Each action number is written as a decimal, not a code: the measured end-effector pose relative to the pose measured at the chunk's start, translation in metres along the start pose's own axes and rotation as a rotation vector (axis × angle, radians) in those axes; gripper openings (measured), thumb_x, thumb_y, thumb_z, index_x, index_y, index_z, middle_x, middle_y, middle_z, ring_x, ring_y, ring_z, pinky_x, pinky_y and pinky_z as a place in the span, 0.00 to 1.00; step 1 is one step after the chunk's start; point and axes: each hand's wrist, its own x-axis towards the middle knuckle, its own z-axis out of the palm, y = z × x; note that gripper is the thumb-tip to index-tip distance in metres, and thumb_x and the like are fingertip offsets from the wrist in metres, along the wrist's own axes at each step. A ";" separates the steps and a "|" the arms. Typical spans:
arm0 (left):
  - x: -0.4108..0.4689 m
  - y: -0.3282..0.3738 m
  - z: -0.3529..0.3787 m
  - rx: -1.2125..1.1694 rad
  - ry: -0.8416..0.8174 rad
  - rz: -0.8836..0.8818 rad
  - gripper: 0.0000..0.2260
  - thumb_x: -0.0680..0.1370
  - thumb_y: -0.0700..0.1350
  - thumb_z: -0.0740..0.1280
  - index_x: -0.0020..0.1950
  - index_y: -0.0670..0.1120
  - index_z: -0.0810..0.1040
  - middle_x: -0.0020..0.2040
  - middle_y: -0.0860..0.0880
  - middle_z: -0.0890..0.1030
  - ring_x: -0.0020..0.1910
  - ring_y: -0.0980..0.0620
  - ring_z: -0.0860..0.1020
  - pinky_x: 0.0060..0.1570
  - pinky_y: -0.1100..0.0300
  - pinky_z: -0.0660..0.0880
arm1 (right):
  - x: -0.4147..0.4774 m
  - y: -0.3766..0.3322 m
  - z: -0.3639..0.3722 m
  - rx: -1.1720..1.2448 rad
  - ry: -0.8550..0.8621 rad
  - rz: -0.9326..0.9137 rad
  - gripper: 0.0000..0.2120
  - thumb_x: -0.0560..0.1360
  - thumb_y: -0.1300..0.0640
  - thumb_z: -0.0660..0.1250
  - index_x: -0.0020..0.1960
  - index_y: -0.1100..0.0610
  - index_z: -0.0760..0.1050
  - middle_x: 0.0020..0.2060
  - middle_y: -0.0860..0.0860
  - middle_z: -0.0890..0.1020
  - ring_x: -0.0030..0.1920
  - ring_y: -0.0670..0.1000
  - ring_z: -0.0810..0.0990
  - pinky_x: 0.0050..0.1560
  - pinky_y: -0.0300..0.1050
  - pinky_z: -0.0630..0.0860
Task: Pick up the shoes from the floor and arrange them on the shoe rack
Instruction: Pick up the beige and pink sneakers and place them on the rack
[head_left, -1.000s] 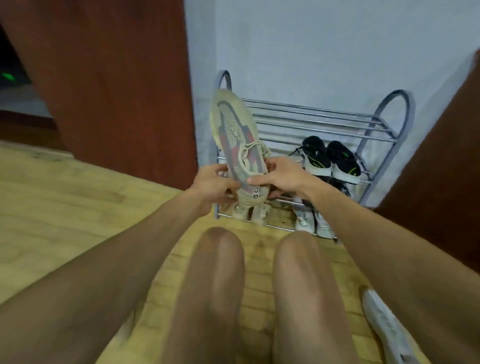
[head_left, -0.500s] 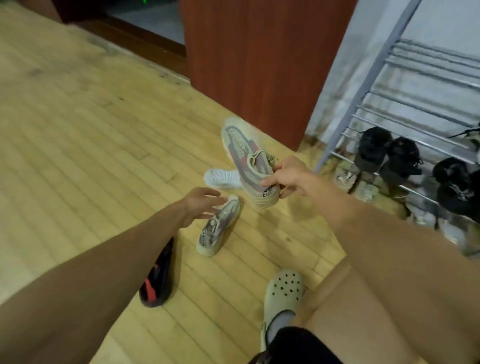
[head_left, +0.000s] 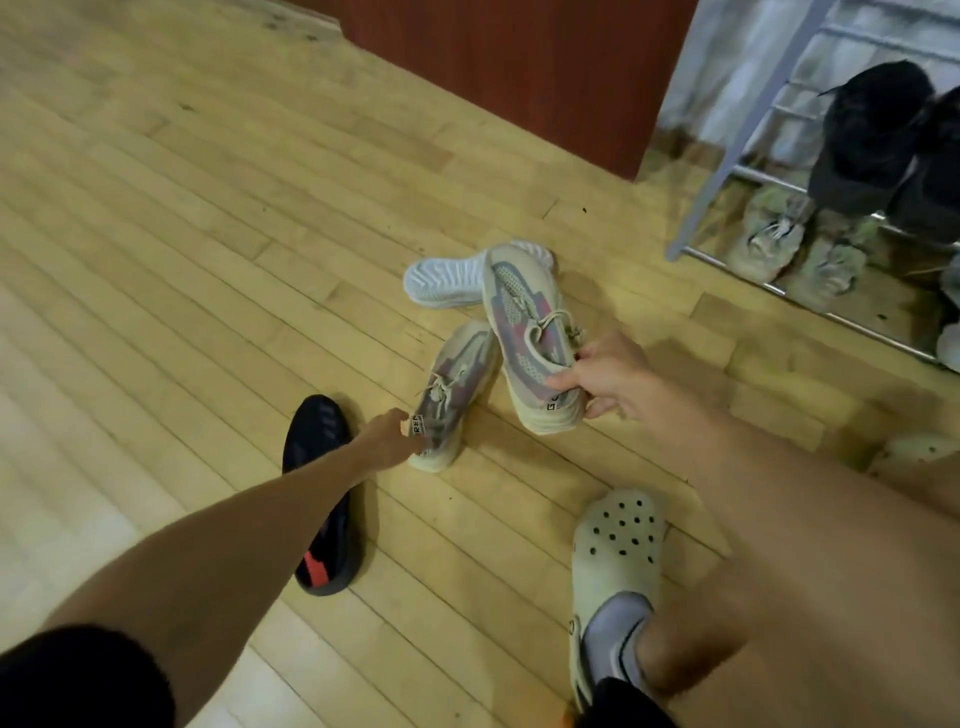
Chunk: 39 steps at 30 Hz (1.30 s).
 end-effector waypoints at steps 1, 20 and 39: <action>0.008 0.003 0.004 -0.005 0.006 -0.020 0.31 0.78 0.53 0.65 0.76 0.43 0.59 0.73 0.42 0.65 0.70 0.42 0.67 0.67 0.52 0.68 | 0.004 0.006 -0.001 -0.003 -0.005 0.011 0.20 0.66 0.60 0.78 0.57 0.60 0.81 0.52 0.57 0.84 0.52 0.57 0.83 0.47 0.53 0.83; 0.007 0.027 0.044 -0.839 0.009 -0.278 0.13 0.79 0.47 0.65 0.52 0.37 0.76 0.51 0.39 0.80 0.48 0.42 0.80 0.47 0.50 0.80 | -0.015 0.003 -0.016 0.024 -0.216 -0.041 0.16 0.67 0.62 0.77 0.54 0.58 0.81 0.49 0.53 0.85 0.52 0.53 0.83 0.43 0.50 0.82; -0.152 0.151 -0.019 -0.943 0.073 0.311 0.15 0.72 0.32 0.69 0.56 0.44 0.78 0.44 0.44 0.81 0.42 0.45 0.78 0.51 0.45 0.78 | -0.142 -0.007 -0.110 0.352 0.203 -0.107 0.22 0.67 0.62 0.78 0.59 0.64 0.77 0.52 0.58 0.81 0.42 0.53 0.80 0.40 0.52 0.82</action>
